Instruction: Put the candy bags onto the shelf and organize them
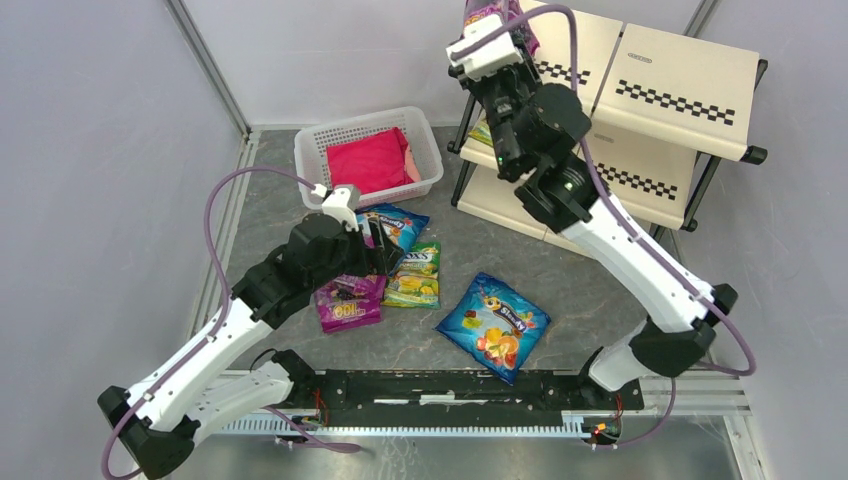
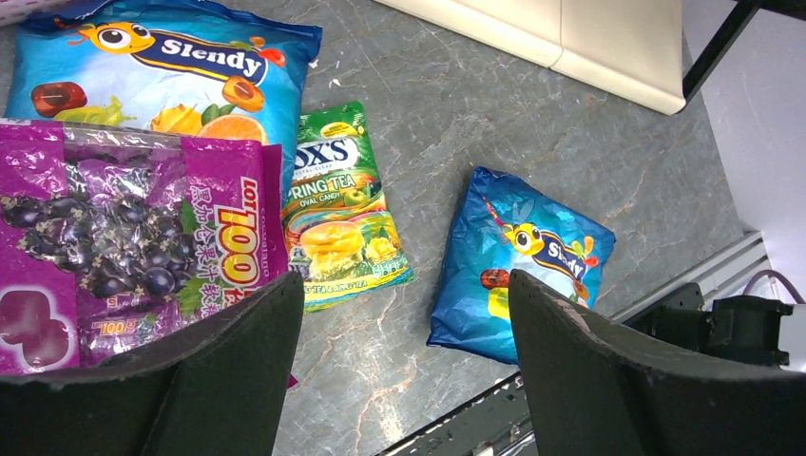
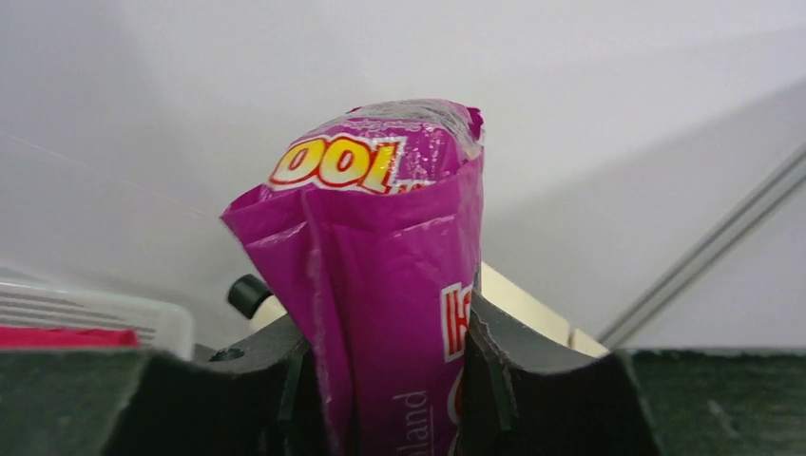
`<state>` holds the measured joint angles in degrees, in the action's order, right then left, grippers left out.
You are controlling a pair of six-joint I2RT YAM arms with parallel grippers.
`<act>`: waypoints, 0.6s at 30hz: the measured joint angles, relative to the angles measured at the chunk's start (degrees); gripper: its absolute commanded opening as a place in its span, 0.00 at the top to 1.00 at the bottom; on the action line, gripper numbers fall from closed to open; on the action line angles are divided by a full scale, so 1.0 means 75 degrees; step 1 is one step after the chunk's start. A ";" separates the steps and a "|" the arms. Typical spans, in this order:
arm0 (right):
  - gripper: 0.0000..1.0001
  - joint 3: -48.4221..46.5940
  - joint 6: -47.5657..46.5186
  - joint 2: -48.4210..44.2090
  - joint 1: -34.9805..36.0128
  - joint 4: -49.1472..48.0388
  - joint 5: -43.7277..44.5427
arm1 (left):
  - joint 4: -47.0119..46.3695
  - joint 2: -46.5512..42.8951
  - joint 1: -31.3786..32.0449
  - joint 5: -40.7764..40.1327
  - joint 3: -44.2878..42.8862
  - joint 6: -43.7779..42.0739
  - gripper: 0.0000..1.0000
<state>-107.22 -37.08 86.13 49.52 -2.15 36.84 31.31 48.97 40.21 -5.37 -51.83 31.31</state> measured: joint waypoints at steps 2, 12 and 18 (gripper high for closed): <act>0.56 -0.0213 -0.0478 0.0323 -0.0192 -0.0154 0.0131 | 0.0000 -0.0023 0.0000 0.0000 0.0006 0.0000 0.14; 0.58 -0.0947 -0.3121 0.2101 -0.0994 -0.1090 0.0796 | -0.0026 0.0201 0.0000 -0.0064 -0.0015 -0.0044 0.14; 0.64 -0.0947 -0.3579 0.2226 -0.1550 -0.1119 0.0513 | -0.0187 0.0682 0.0000 0.0055 -0.0020 -0.0131 0.14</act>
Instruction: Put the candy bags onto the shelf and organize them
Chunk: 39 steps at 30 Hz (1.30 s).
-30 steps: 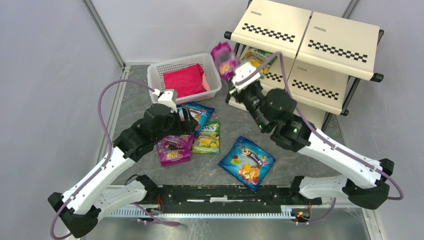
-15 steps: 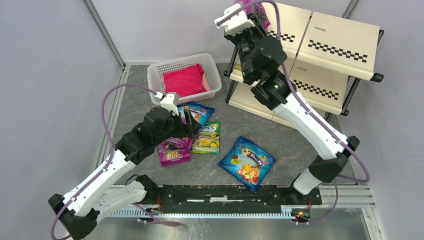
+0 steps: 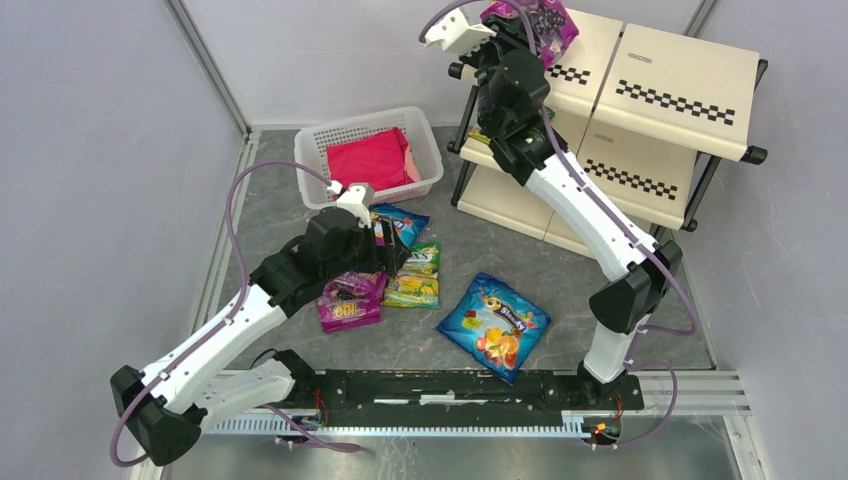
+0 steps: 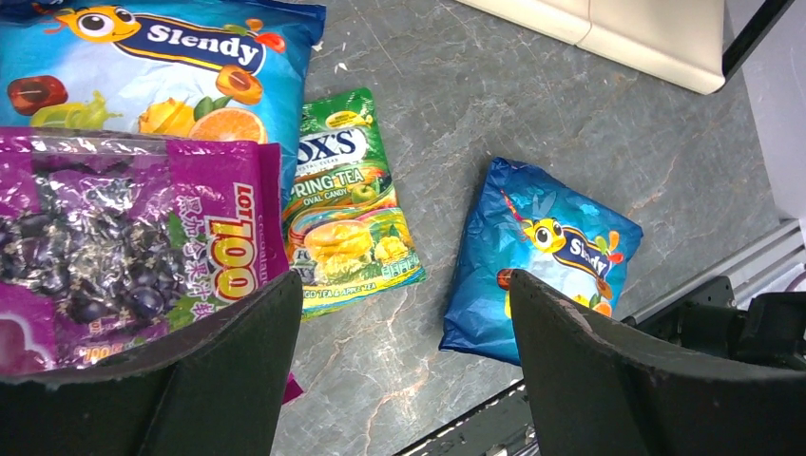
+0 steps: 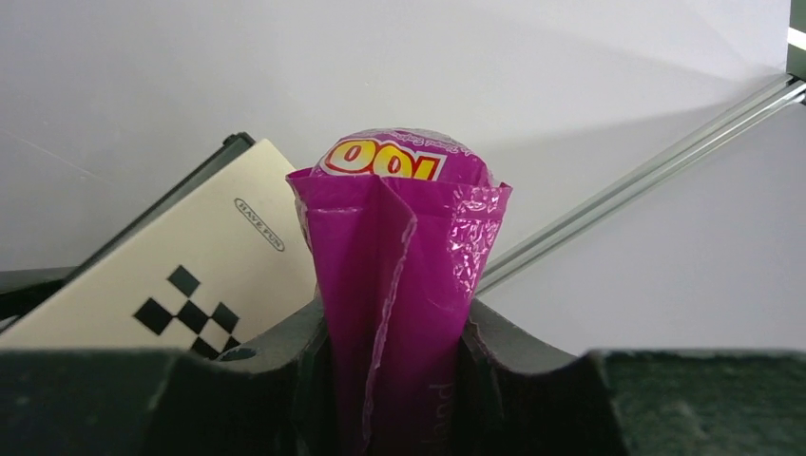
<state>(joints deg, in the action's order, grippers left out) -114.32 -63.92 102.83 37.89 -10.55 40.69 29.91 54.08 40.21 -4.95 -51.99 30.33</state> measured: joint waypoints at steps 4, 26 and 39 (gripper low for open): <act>0.63 0.0128 -0.0262 -0.0017 -0.0291 0.0140 -0.0501 | -0.0064 0.0119 0.0000 0.0117 -0.0020 -0.0041 0.14; 0.02 0.0003 0.0930 -0.0417 -0.0714 0.1964 -0.2891 | -0.0399 0.0233 0.0000 0.0344 -0.0058 -0.0035 0.14; 0.03 0.1005 0.2891 -0.1731 -0.0702 0.2474 -0.4170 | -0.0425 -0.0256 0.0000 0.0478 0.0125 0.0117 0.13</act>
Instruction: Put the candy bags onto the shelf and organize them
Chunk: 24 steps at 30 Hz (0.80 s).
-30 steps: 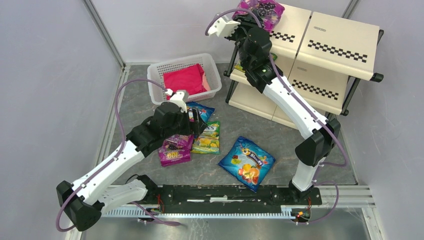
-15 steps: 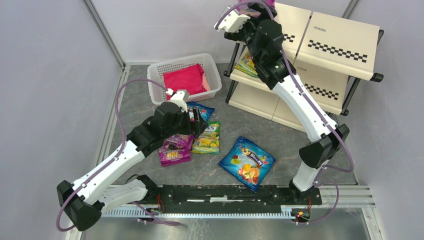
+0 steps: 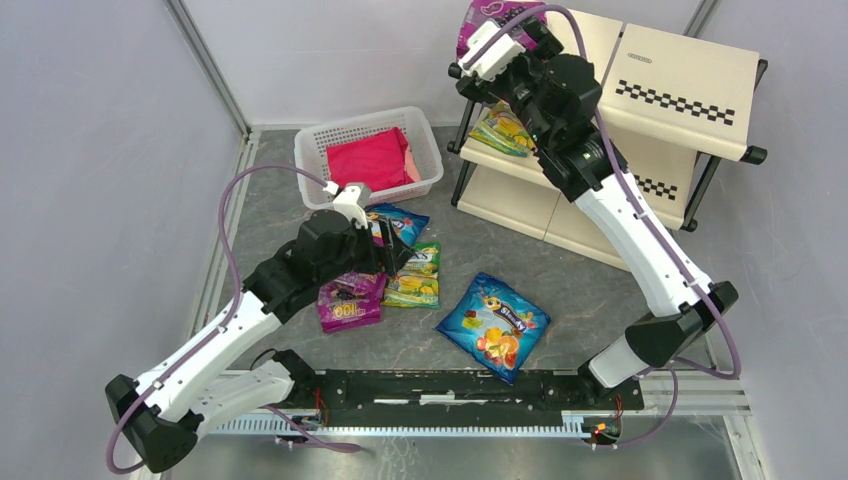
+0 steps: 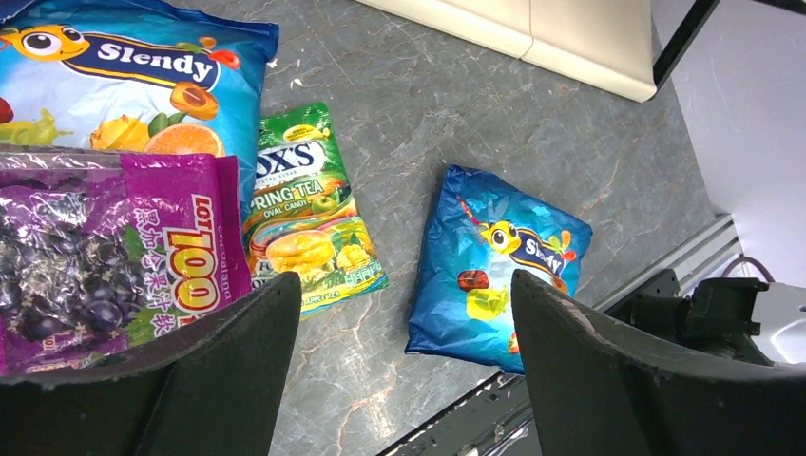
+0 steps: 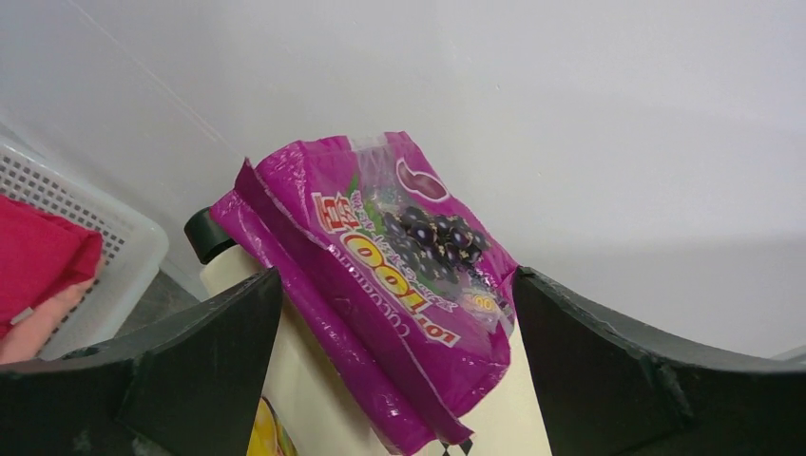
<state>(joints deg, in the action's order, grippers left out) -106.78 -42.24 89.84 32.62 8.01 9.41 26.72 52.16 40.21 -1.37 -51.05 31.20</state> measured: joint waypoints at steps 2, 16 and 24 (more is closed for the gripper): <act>0.11 0.0111 0.0146 -0.0154 0.0000 -0.0082 -0.0061 | -0.0006 -0.0055 0.0000 0.0003 0.0041 0.0087 0.13; 0.15 0.0140 0.0833 -0.0143 -0.0259 -0.0026 -0.0664 | -0.0003 -0.0122 0.0000 0.0006 0.0076 0.0125 0.13; 0.22 0.0169 0.1265 -0.0111 -0.0734 0.0184 -0.1606 | 0.0000 -0.0125 0.0000 0.0020 0.0111 0.0122 0.13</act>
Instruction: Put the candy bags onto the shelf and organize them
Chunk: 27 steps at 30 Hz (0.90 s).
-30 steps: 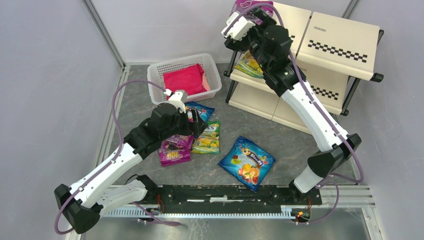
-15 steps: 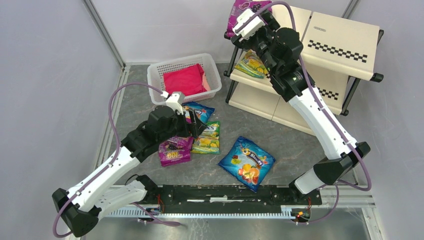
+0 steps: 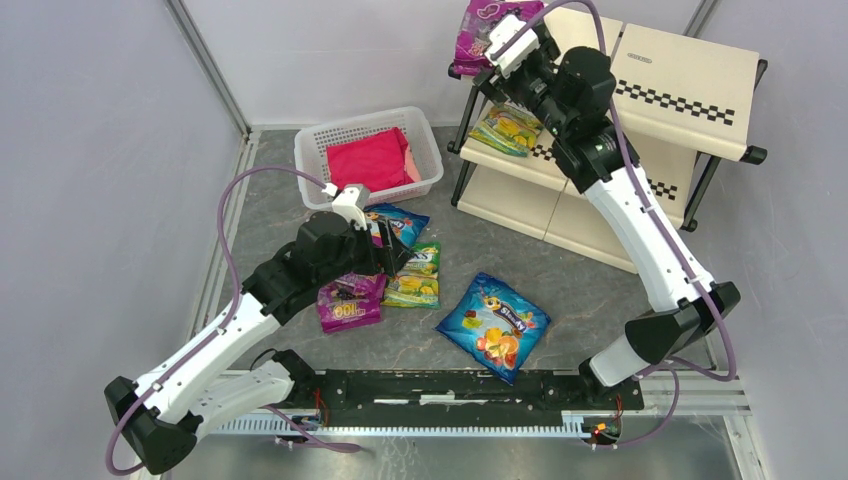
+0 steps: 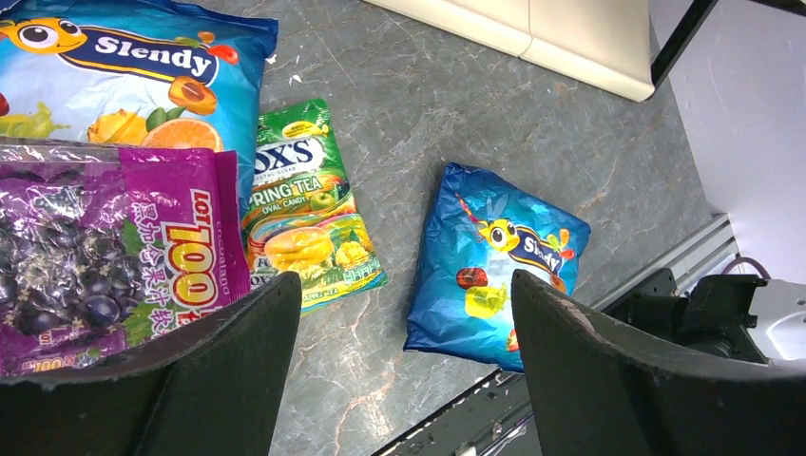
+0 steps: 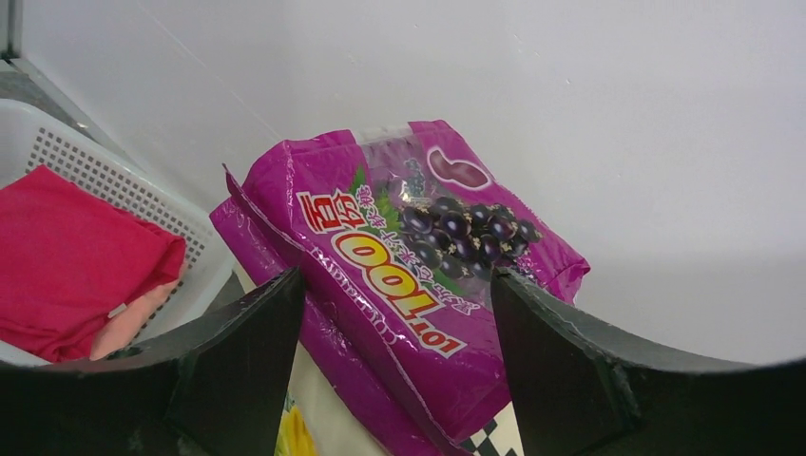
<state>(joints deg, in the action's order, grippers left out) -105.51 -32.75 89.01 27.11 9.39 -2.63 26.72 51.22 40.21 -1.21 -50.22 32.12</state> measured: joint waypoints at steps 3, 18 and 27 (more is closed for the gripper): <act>0.26 -0.0085 0.0096 0.0082 -0.0178 0.0061 -0.0323 | -0.0006 0.0000 0.0000 0.0003 0.0000 -0.0003 0.13; 0.89 -0.0300 0.0221 0.0420 -0.0469 0.0157 -0.0752 | -0.0032 0.0082 0.0000 0.0006 0.0000 -0.0009 0.13; 1.00 -0.0318 0.0195 0.0411 -0.0586 0.0262 -0.0411 | -0.0050 0.0274 0.0000 0.0017 0.0000 -0.0009 0.13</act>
<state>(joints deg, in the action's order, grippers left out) -107.90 -31.29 92.09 22.72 11.35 -5.72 26.35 53.28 40.21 -1.08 -50.22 32.05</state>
